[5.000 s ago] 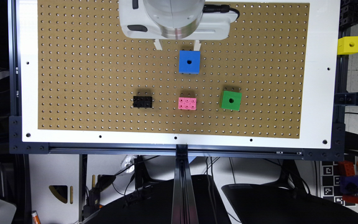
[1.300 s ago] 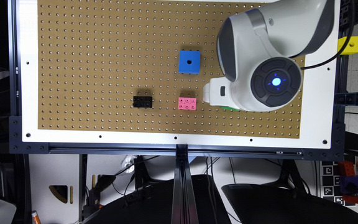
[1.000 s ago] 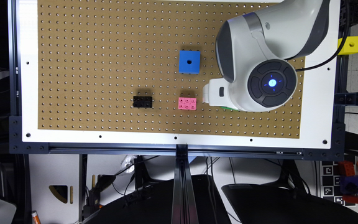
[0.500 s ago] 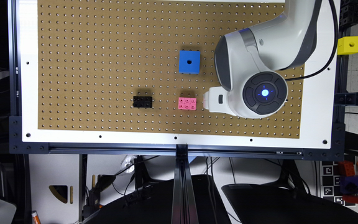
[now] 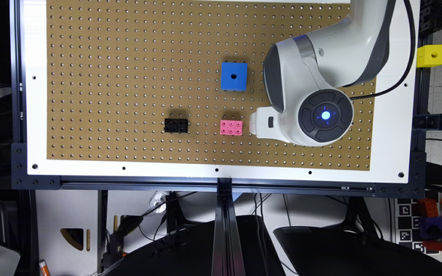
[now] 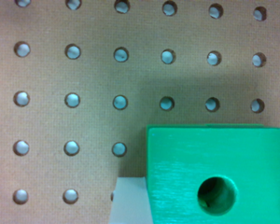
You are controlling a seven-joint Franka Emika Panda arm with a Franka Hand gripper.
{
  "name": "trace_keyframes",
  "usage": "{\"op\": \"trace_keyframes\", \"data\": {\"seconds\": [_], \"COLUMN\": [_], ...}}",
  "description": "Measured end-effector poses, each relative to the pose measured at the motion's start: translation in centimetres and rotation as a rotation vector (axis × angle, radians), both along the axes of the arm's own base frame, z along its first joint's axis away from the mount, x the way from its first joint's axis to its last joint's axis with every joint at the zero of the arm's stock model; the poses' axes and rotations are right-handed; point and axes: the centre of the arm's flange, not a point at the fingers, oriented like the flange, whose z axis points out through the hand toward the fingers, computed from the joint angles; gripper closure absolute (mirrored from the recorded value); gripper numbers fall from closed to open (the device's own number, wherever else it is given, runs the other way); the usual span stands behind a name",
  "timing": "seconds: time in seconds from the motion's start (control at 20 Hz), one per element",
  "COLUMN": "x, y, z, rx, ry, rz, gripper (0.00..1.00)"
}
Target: Pick up green block.
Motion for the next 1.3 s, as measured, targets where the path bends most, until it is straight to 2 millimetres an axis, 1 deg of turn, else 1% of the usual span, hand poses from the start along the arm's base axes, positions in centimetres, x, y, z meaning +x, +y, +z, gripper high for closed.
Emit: {"op": "trace_keyframes", "data": {"seconds": [0.1, 0.15, 0.25, 0.35, 0.45, 0.65, 0.9, 1.05, 1.2, 1.3], "x": [0.0, 0.1, 0.2, 0.2, 0.1, 0.1, -0.1, 0.0, -0.3, -0.6], "y": [0.0, 0.0, -0.1, -0.1, -0.1, -0.1, 0.0, 0.0, 0.0, 0.1], "z": [0.2, 0.6, 2.2, 4.3, 5.6, 5.9, 9.2, 9.7, 12.8, 14.3], "rx": [-0.001, -0.003, -0.009, -0.018, -0.025, -0.026, -0.037, -0.037, -0.045, -0.051], "ry": [0.0, -0.001, -0.001, 0.003, 0.007, 0.008, 0.002, -0.003, -0.012, -0.011], "rz": [0.0, 0.0, 0.001, 0.001, 0.001, 0.001, 0.002, 0.002, 0.003, 0.001], "gripper": [1.0, 1.0, 1.0, 1.0, 1.0, 1.0, 1.0, 1.0, 1.0, 1.0]}}
